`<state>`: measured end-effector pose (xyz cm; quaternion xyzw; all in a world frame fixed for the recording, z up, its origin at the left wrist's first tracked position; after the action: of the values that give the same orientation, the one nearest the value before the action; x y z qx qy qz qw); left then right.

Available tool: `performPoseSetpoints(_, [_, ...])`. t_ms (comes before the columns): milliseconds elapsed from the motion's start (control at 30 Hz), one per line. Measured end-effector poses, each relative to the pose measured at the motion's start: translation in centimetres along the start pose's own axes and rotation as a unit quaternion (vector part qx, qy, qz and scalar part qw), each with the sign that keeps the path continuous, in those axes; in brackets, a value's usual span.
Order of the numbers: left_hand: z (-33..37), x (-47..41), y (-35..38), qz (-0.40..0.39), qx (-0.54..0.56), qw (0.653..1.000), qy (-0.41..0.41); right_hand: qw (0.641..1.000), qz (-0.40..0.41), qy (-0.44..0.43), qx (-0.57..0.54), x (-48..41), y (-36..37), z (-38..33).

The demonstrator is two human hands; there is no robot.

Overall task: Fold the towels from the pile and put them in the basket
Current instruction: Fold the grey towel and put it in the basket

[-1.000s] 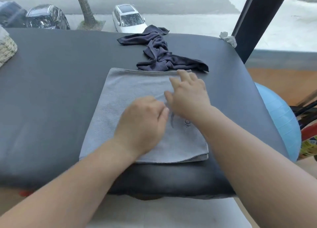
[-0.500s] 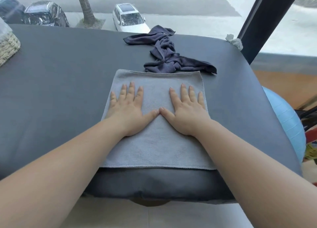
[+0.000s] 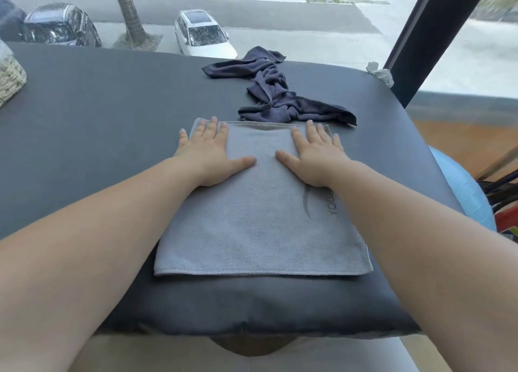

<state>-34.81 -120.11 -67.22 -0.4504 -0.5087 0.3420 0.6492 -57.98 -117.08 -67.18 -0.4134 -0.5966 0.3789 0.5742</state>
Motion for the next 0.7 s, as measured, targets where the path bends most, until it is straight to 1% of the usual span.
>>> performPoseSetpoints(267, [-0.2, 0.4, 1.2, 0.022, -0.010, 1.000, -0.004, 1.000, 0.022, 0.014, -0.011, 0.6, 1.2, -0.1])
performPoseSetpoints(400, [-0.4, 0.9, 1.1, 0.000, -0.013, 1.000, 0.001, 1.000, 0.001, 0.007, 0.013, 1.3, 1.0, -0.1])
performPoseSetpoints(467, [-0.6, 0.2, 0.1, -0.004, -0.024, 1.000, 0.011, 0.999, 0.026, -0.010, 0.036, 0.4, 0.0, 0.0])
performPoseSetpoints(500, [-0.8, -0.4, -0.6, 0.011, -0.030, 0.999, 0.017, 0.997, 0.053, -0.023, 0.050, -0.1, -0.7, 0.0])
performPoseSetpoints(567, [-1.1, -1.4, -2.2, 0.072, -0.052, 0.996, 0.020, 0.988, 0.107, -0.051, 0.095, -1.1, -1.7, 0.0])
performPoseSetpoints(600, [-1.2, -1.9, -2.8, 0.099, -0.074, 0.992, 0.019, 0.984, 0.117, -0.060, 0.118, -1.5, -2.1, 0.0])
performPoseSetpoints(633, [-1.2, -2.3, -3.2, 0.111, -0.101, 0.989, 0.017, 0.981, 0.117, -0.064, 0.138, -1.8, -2.4, -0.2])
performPoseSetpoints(700, [-1.1, -2.9, -3.5, 0.105, -0.132, 0.986, 0.009, 0.978, 0.119, -0.062, 0.159, -2.3, -2.8, -0.5])
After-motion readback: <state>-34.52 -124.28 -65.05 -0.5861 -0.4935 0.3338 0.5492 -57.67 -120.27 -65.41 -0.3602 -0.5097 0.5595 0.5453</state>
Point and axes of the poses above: each hand's wrist, its own x-axis away from the middle knuckle, its own y-axis out of the palm, z = x × y, the point moved 3 cm from there along -x, towards the middle knuckle, and after that the axes turned 10 degrees about -z, right-handed, at the moved point
